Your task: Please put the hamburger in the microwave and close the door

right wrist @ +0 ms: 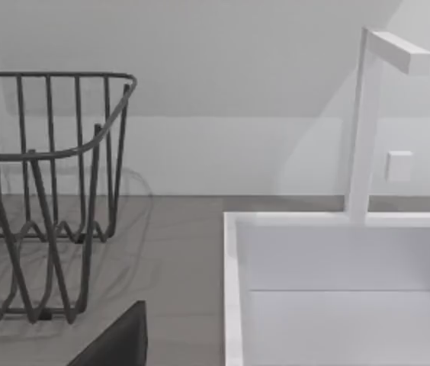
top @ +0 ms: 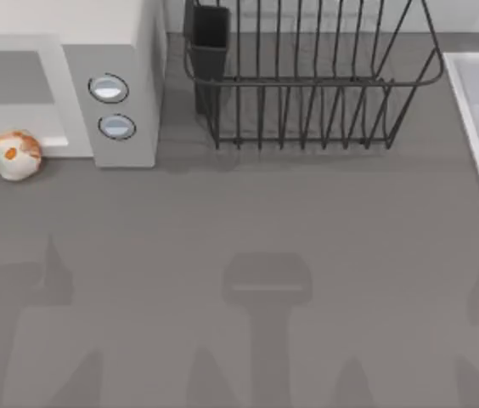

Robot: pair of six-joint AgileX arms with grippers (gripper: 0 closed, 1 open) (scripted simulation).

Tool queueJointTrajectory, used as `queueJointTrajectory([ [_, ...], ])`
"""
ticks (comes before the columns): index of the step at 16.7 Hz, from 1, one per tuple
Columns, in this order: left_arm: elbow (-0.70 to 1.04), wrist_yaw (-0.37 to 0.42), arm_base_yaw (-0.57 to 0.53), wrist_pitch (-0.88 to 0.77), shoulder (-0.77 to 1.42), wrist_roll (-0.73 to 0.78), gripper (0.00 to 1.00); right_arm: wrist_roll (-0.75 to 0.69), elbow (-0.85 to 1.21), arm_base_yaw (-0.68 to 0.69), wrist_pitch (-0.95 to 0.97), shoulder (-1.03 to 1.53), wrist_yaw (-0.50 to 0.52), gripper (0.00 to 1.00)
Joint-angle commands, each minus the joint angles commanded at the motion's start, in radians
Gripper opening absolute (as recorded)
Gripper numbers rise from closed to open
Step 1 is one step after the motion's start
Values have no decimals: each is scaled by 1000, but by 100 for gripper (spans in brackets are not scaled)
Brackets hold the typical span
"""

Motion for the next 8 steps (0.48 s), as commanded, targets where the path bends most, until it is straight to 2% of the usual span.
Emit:
queueJointTrajectory([
  [4, -75, -41, -41, -64, -182, -15, 100, 0, 0, 0, 0, 0, 0, 100],
  [8, -89, -49, -48, -76, -214, -18, 100, 0, 0, 0, 0, 0, 0, 100],
])
